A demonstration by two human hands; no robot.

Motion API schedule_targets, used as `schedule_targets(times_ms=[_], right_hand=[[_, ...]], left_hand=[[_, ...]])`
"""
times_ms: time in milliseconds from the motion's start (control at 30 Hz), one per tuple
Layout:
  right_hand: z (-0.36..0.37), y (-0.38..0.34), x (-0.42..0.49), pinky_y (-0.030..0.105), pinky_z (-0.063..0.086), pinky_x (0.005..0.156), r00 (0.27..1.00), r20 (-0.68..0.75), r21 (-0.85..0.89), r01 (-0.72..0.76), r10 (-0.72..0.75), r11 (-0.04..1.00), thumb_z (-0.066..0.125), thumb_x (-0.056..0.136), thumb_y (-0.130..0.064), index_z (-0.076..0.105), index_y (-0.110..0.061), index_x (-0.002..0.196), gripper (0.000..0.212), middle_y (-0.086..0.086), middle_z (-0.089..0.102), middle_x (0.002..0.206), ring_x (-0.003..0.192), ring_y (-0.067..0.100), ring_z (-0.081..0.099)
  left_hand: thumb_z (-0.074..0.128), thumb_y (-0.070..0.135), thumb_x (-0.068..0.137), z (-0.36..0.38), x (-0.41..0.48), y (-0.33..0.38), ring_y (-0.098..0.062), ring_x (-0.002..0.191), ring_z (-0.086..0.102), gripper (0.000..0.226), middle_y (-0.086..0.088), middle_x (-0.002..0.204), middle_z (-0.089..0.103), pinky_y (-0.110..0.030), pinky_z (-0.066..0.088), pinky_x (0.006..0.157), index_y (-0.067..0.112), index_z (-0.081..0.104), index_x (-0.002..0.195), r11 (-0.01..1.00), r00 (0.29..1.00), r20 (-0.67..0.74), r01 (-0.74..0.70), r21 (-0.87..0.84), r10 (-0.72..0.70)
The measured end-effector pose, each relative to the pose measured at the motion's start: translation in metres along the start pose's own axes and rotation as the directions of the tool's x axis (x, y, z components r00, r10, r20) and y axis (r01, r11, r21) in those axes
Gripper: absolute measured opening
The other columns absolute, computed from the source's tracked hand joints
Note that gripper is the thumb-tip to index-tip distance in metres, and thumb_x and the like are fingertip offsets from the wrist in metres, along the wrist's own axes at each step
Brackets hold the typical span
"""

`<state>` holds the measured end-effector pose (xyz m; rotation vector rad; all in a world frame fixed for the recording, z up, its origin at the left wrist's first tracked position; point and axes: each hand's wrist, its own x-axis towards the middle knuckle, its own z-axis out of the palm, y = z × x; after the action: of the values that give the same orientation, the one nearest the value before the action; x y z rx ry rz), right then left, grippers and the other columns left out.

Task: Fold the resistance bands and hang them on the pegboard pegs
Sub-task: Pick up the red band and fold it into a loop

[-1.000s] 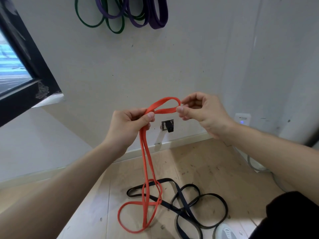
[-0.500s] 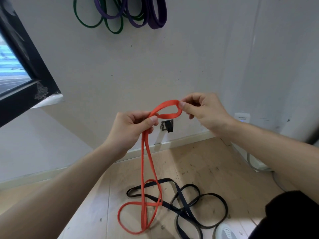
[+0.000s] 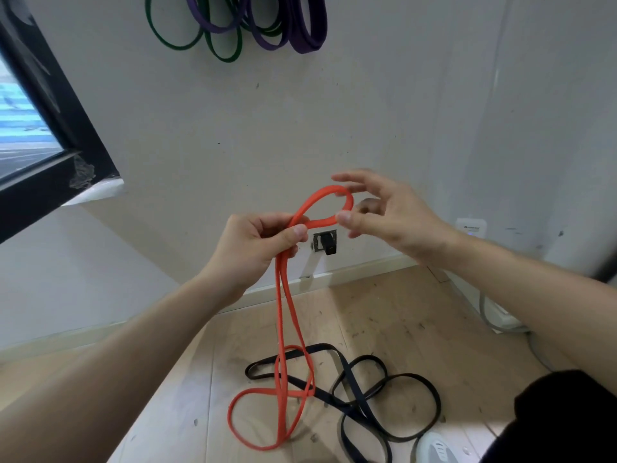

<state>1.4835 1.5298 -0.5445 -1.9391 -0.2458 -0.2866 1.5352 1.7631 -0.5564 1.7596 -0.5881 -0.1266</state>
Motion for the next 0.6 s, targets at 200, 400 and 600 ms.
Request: schedule_targets(times_ms=[200, 400, 600], right_hand=[[0.005, -0.007, 0.0, 0.032, 0.061, 0.068, 0.995, -0.011, 0.103, 0.099, -0.099, 0.99, 0.07, 0.088, -0.013, 0.064, -0.015, 0.13, 0.043, 0.009, 0.069, 0.088, 0.075, 0.033, 0.073], [0.004, -0.018, 0.002, 0.03, 0.061, 0.069, 0.99, -0.106, 0.272, 0.115, -0.09, 0.955, 0.06, 0.094, 0.0, 0.068, 0.001, 0.113, 0.021, 0.021, 0.072, 0.089, 0.075, 0.028, 0.073], [-0.012, -0.027, 0.012, 0.025, 0.059, 0.068, 0.955, -0.294, 0.506, 0.177, -0.024, 0.844, 0.053, 0.098, 0.003, 0.063, 0.006, 0.111, 0.017, 0.022, 0.065, 0.092, 0.072, 0.025, 0.071]], left_hand=[[0.068, 0.013, 0.093, -0.001, -0.002, -0.001, -0.014, 0.072, 0.069, 0.014, 0.0, 0.082, 0.076, -0.025, 0.059, 0.073, 0.02, 0.077, 0.102, 0.999, 0.997, 0.077, -0.013, 0.033, 0.01], [0.076, 0.016, 0.087, 0.009, -0.005, -0.009, -0.016, 0.083, 0.074, 0.021, -0.004, 0.093, 0.076, -0.029, 0.062, 0.08, 0.013, 0.074, 0.107, 0.994, 0.982, 0.19, -0.007, 0.107, -0.014], [0.073, 0.008, 0.09, 0.019, 0.0, -0.032, -0.019, 0.087, 0.075, 0.009, -0.009, 0.092, 0.074, -0.031, 0.061, 0.086, 0.011, 0.069, 0.097, 0.977, 0.962, 0.267, -0.001, 0.215, -0.057]])
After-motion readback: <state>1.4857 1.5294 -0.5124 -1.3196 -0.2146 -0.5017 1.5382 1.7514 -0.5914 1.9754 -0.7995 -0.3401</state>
